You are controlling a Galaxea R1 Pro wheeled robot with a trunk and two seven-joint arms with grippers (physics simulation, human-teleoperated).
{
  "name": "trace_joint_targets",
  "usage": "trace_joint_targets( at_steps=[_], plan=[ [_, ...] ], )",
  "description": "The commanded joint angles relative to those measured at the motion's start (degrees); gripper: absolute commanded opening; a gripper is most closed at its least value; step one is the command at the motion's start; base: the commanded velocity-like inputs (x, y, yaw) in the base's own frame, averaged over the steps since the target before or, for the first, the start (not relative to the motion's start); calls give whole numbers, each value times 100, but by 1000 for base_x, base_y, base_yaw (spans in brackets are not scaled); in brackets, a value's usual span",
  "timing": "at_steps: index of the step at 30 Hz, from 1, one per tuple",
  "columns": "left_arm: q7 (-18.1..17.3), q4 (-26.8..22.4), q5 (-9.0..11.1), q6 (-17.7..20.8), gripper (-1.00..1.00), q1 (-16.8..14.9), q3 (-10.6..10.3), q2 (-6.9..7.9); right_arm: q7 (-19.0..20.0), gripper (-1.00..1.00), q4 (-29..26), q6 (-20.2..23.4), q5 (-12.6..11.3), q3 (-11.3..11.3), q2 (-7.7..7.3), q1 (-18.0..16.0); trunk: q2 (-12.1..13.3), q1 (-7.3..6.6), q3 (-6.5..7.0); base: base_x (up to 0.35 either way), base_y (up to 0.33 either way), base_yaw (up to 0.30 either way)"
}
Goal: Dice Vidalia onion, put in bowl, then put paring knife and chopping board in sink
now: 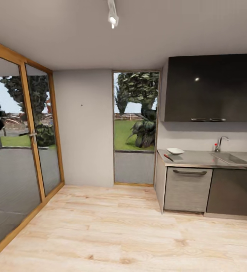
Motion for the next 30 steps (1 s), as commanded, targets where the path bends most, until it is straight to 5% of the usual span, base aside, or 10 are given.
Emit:
trace_joint_targets(
  at_steps=[1,30],
  plan=[
    [-7,-9,14,-8,100,5,-12,5,7,100,-5,-8,-10,6,0,3,-1,2,8,0,0,-217],
    [-7,8,6,8,100,5,-20,-29,7,100,-5,-8,-1,6,0,3,-1,2,45,236,-142,-267]
  ],
)
